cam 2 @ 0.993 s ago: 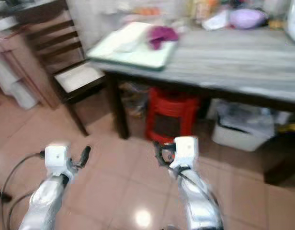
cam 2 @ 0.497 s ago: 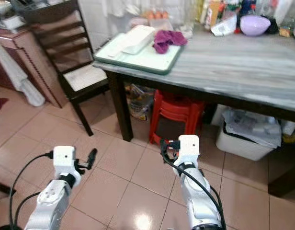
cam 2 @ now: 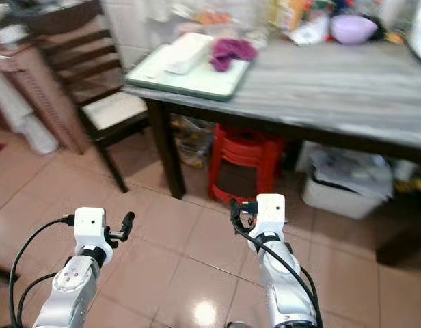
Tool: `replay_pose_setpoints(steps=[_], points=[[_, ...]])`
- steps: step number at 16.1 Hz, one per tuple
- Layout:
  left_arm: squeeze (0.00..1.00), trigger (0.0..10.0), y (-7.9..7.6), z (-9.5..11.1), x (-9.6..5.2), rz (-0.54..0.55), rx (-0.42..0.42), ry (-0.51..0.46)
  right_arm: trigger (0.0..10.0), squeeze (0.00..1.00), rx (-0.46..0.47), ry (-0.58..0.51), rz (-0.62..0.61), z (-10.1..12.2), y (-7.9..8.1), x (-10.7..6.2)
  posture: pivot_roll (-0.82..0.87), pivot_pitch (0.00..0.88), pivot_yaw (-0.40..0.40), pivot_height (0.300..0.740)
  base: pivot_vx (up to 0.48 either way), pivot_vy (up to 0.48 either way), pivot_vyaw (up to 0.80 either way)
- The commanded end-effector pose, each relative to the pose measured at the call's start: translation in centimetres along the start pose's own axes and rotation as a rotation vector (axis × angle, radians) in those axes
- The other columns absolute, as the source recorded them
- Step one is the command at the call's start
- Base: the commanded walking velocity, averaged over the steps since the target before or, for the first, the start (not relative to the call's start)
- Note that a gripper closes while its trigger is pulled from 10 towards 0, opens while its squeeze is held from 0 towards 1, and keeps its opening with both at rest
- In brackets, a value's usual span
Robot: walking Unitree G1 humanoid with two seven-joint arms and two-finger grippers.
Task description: Setting the table
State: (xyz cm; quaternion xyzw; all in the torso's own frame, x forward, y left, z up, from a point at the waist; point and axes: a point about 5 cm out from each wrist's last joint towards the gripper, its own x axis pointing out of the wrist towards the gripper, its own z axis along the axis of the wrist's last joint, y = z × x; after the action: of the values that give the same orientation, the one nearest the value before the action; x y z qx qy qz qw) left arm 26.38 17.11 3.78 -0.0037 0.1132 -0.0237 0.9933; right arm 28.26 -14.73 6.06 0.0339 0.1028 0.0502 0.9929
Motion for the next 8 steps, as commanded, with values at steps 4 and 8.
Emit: replay_pose_setpoints(steps=[4,8], points=[[0.0,10.0,0.34,0.3,0.06,0.02,0.029,-0.007,10.0,0.0,0.0,0.006,-0.009,-0.09,-0.15,-0.1,-0.09,0.112,0.071,0.74,0.0,0.0,-0.77],[0.0,10.0,0.4,0.27,0.05,0.024,0.033,-0.004,10.0,0.0,0.003,-0.004,-0.007,-0.02,-0.08,-0.07,-0.08,0.112,0.071,0.74,0.0,0.0,-0.19]])
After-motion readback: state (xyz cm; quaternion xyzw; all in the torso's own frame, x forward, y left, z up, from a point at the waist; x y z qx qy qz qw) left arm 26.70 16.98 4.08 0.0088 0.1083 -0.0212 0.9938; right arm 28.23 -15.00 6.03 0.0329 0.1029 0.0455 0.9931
